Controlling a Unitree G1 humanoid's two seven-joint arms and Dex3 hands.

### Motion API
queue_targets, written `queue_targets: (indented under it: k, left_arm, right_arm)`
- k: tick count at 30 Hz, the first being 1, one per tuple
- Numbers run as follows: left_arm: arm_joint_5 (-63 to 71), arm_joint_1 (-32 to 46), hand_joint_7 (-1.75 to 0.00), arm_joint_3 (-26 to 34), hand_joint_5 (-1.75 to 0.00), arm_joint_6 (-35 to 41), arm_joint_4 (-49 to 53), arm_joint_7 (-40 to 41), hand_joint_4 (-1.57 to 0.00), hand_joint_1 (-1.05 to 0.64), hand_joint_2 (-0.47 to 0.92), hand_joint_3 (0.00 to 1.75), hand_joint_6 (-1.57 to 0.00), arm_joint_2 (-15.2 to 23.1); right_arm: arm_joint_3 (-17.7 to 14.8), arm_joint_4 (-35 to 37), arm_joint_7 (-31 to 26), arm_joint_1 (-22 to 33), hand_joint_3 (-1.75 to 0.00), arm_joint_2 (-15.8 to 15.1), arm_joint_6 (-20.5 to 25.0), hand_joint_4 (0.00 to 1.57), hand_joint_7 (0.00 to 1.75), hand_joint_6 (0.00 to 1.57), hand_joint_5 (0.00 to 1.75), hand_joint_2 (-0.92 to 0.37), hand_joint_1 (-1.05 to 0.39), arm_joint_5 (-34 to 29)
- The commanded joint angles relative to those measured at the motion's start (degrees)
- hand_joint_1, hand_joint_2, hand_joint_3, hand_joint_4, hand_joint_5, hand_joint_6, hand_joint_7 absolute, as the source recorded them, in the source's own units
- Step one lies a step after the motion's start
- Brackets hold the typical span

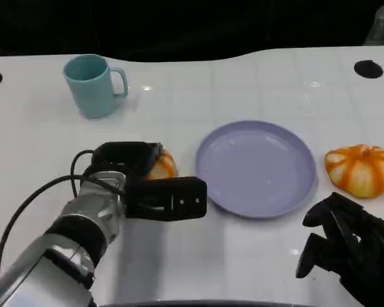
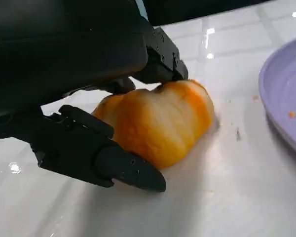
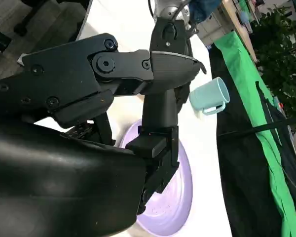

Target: Grasp the bread from the table and place it into the plate.

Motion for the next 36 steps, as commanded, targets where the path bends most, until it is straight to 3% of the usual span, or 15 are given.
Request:
queue_targets:
  k: [1,4,7,11,12,14,15,17,25,27,30,33,36]
  left_arm:
    - [-1.1,0.5,-0.03,0.2,-1.55,-1.8,2.1,3.9,-0.81,-0.28,0.91,0.08,-1.12,0.8]
    - [-1.2,0.6,-0.01,-0.2,-1.69,-1.6,2.7,5.8,-0.77,-0.26,0.92,0.20,-1.08,0.7]
    - [-1.7,0.5,-0.06,0.1,-1.74,-2.2,2.7,6.9,-0.76,-0.25,0.92,0.25,-1.17,0.9]
    - [-2.5,0.2,-0.06,0.6,-1.75,-2.5,2.3,8.2,-0.77,-0.25,0.92,0.14,-1.13,1.0]
    - [-2.6,0.0,-0.16,0.8,-1.75,-2.6,2.2,8.6,-0.77,-0.24,0.92,0.21,-1.17,1.1]
    - [-2.9,-0.2,-1.09,1.0,-1.75,-2.6,1.8,9.4,-0.79,-0.23,0.92,0.28,-0.81,1.2]
    - [-3.1,-0.4,-1.45,1.3,-1.75,-2.7,1.4,9.9,-0.80,-0.22,0.92,0.29,-0.66,1.3]
    - [-3.4,-0.7,-1.62,1.7,-1.75,-3.1,0.9,10.7,-0.81,-0.21,0.92,0.27,-0.58,1.4]
    - [-5.8,-2.5,-1.74,4.2,-1.75,-5.7,-3.1,12.4,-0.89,-0.18,0.89,0.33,-0.54,1.6]
    - [-6.3,-3.4,-1.75,4.7,-1.75,-5.6,-4.6,12.0,-0.90,-0.19,0.72,0.63,-0.56,1.2]
    - [-6.7,-4.1,-1.69,4.9,-1.75,-6.0,-7.1,11.8,-0.89,-0.17,0.64,0.78,-0.55,0.6]
    - [-6.2,-4.9,-1.52,4.5,-1.75,-6.4,-9.0,12.6,-0.87,-0.20,0.65,0.72,-0.64,-0.2]
    - [-5.7,-5.6,-1.49,3.9,-1.75,-8.1,-10.2,12.4,-0.89,-0.17,0.64,0.71,-0.70,-0.8]
  right_arm:
    - [-0.6,-0.7,0.1,0.3,-0.38,-0.7,-0.4,0.64,1.61,0.50,1.75,-0.92,-0.46,0.5]
    - [-0.8,-0.5,0.5,0.3,-0.38,-0.7,-0.5,0.64,1.61,0.50,1.75,-0.92,-0.46,0.8]
    - [-0.8,-0.4,0.6,0.2,-0.39,-0.8,-0.5,0.64,1.61,0.50,1.75,-0.92,-0.46,0.8]
    - [-1.0,-0.5,0.3,0.1,-0.38,-0.7,-0.1,0.65,1.61,0.51,1.75,-0.92,-0.46,0.8]
    - [-1.0,-0.6,0.2,0.1,-0.38,-0.7,0.1,0.65,1.61,0.51,1.75,-0.92,-0.46,0.9]
    - [-1.0,-0.6,0.2,0.1,-0.37,-0.6,0.1,0.65,1.61,0.51,1.75,-0.92,-0.45,1.0]
    - [-0.9,-0.6,0.3,0.1,-0.38,-0.7,0.0,0.65,1.61,0.51,1.75,-0.92,-0.45,0.9]
    - [-0.9,-0.5,0.3,0.1,-0.38,-0.8,-0.1,0.65,1.61,0.51,1.75,-0.92,-0.45,0.8]
    - [-0.6,-0.4,0.0,-0.1,-0.39,-0.7,0.0,0.65,1.61,0.51,1.75,-0.92,-0.46,0.5]
    - [-0.5,-0.3,-0.1,-0.2,-0.39,-0.7,-0.1,0.65,1.61,0.51,1.75,-0.92,-0.45,0.5]
    - [-0.4,-0.2,0.0,-0.2,-0.39,-0.8,-0.1,0.65,1.61,0.51,1.75,-0.92,-0.45,0.4]
    - [-0.4,-0.3,-0.1,-0.3,-0.39,-0.9,0.0,0.65,1.61,0.51,1.75,-0.92,-0.45,0.4]
    - [-0.3,-0.3,-0.3,-0.3,-0.39,-0.9,0.1,0.65,1.61,0.51,1.75,-0.92,-0.45,0.3]
